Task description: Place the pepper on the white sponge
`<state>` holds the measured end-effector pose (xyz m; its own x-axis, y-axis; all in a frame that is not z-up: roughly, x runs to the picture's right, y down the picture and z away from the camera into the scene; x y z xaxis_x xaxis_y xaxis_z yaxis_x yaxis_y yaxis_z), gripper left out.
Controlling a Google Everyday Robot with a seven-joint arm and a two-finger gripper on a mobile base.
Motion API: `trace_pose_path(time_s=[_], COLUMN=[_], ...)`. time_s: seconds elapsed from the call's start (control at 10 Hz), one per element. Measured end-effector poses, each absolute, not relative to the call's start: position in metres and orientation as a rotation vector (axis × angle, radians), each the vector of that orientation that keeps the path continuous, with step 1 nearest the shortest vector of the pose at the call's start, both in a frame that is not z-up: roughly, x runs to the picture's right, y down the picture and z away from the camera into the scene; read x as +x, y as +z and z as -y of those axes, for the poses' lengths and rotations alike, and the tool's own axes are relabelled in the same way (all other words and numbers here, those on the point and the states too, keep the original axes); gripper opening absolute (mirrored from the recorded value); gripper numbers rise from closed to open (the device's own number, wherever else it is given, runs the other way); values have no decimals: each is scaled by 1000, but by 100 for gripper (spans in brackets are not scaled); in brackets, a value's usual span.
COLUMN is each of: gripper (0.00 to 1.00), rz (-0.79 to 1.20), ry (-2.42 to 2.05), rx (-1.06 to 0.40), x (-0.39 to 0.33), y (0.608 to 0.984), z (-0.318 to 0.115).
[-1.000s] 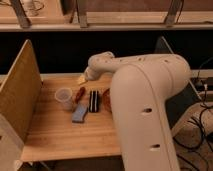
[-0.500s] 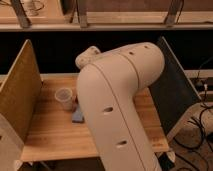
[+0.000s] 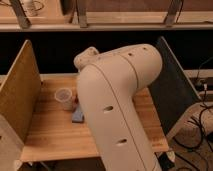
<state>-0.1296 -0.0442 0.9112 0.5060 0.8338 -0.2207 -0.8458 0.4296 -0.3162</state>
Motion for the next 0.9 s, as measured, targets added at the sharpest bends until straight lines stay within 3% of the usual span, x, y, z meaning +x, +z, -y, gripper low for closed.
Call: trace_pose_path(time_s=[0.9], gripper=[73], rz=[-98], ry=[1037], rx=[-600], x=[-162], y=[949], z=[-4])
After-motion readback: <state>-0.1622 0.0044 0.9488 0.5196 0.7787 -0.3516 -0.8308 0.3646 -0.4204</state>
